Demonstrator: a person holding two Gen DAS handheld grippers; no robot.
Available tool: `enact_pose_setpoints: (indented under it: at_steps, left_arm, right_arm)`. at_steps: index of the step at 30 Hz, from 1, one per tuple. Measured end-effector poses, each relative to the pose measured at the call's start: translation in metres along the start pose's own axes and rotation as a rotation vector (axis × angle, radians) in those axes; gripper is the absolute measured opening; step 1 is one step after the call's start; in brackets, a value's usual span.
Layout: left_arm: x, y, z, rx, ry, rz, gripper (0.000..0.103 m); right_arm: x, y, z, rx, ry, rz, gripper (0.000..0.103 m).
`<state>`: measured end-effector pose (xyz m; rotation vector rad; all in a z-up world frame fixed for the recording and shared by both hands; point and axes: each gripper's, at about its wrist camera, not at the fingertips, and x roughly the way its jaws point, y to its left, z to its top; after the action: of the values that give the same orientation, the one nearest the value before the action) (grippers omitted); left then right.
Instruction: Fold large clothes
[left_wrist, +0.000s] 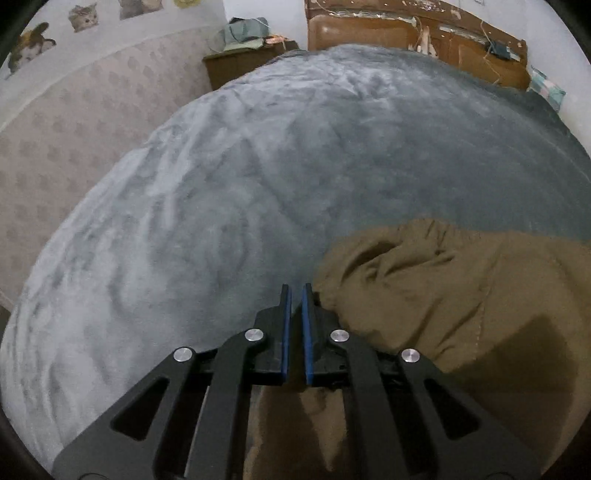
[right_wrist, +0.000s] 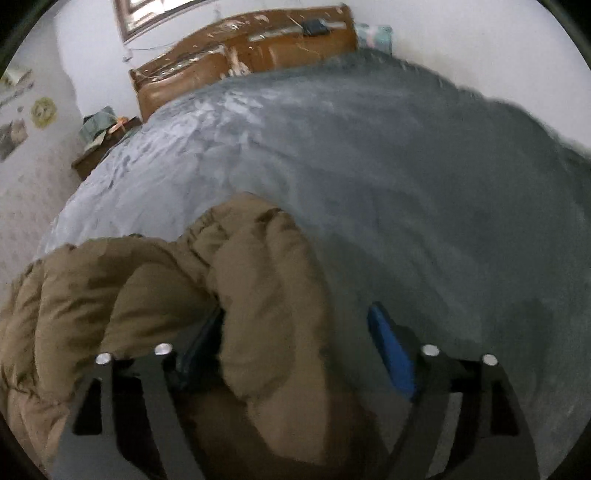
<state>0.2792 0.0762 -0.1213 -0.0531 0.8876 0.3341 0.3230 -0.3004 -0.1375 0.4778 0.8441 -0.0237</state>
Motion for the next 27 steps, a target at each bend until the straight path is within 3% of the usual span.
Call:
enact_pose_setpoints:
  at_steps: [2, 5, 6, 7, 8, 9, 10, 12, 16, 20, 23, 27]
  left_arm:
    - [-0.027, -0.004, 0.014, -0.002, -0.077, 0.01, 0.006]
    - [-0.084, -0.011, 0.019, 0.016, -0.218, -0.079, 0.022]
    - [-0.104, -0.016, 0.015, 0.024, -0.266, -0.11, 0.034]
    - [-0.13, -0.027, 0.012, 0.034, -0.32, -0.162, 0.054]
    - [-0.144, -0.034, 0.008, 0.034, -0.343, -0.19, 0.069]
    - [-0.155, -0.043, 0.003, 0.033, -0.363, -0.221, 0.091]
    - [-0.164, -0.058, -0.006, 0.042, -0.374, -0.253, 0.099]
    - [-0.162, -0.081, -0.019, 0.103, -0.356, -0.266, 0.099]
    - [-0.125, -0.121, -0.04, 0.256, -0.272, -0.17, 0.099]
    - [-0.092, -0.118, -0.045, 0.199, -0.188, -0.159, 0.1]
    - [-0.074, -0.117, -0.044, 0.212, -0.168, -0.136, 0.1]
    - [-0.056, -0.115, -0.041, 0.213, -0.139, -0.135, 0.1]
  right_arm:
    - [-0.011, -0.006, 0.005, 0.02, -0.012, -0.033, 0.087]
    - [-0.056, 0.005, 0.014, -0.011, -0.119, -0.083, 0.088]
    - [-0.074, 0.016, 0.014, -0.036, -0.169, -0.081, 0.093]
    - [-0.094, 0.029, 0.013, -0.064, -0.237, -0.068, 0.1]
    - [-0.11, 0.042, 0.011, -0.088, -0.292, -0.045, 0.101]
    - [-0.123, 0.057, 0.007, -0.116, -0.34, -0.011, 0.101]
    - [-0.13, 0.075, 0.001, -0.153, -0.366, 0.05, 0.101]
    - [-0.127, 0.105, -0.008, -0.221, -0.374, 0.129, 0.101]
    - [-0.089, 0.135, -0.022, -0.329, -0.306, 0.095, 0.101]
    - [-0.045, 0.122, -0.028, -0.298, -0.17, 0.091, 0.101]
    - [-0.02, 0.11, -0.04, -0.3, -0.111, 0.101, 0.101]
    - [-0.007, 0.119, -0.045, -0.361, -0.102, 0.055, 0.101]
